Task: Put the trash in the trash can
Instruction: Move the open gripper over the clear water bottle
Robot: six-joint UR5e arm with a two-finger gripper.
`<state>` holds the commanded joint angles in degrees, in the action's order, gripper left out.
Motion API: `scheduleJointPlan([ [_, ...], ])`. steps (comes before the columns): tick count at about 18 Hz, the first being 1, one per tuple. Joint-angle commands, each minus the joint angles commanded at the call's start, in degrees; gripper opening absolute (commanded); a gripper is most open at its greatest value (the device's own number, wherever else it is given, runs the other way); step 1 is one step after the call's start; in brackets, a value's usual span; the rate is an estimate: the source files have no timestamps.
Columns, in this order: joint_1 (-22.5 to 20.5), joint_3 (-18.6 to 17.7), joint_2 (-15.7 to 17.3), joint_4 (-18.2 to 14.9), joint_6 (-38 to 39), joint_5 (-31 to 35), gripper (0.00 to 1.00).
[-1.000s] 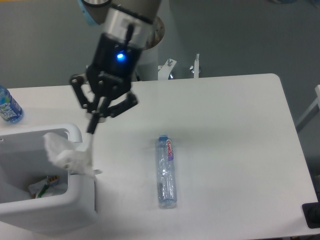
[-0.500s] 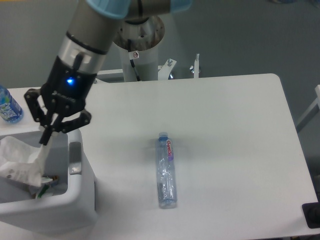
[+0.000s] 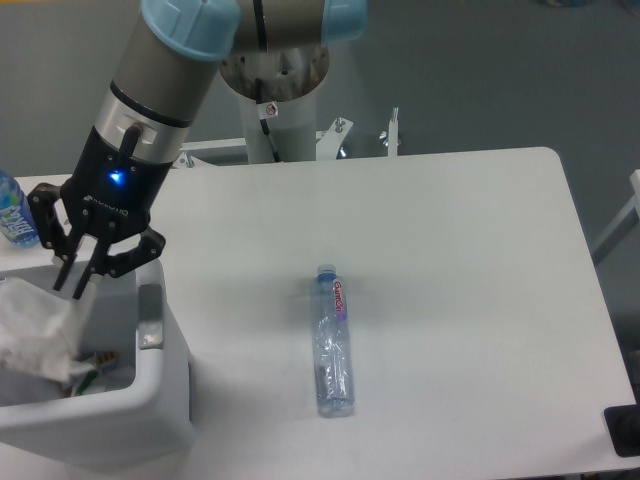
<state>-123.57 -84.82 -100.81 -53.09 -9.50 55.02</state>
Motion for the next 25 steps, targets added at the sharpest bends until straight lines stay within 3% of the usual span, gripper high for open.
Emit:
scheduleJointPlan([
  [4,-1.58,-0.44,0.44,0.0,0.44,-0.18,1.0],
  [11,-11.33,1.32,0.53,-0.09,4.58,0.35,1.0],
  [14,-13.79,1.23,-0.09,0.0,3.97,4.38,1.0],
  [20,-15.38,4.22,-6.41,0.35,2.21,11.32,1.0],
  [25,-15.29,3.78,-10.63,0.44,-3.85,19.66,1.0],
])
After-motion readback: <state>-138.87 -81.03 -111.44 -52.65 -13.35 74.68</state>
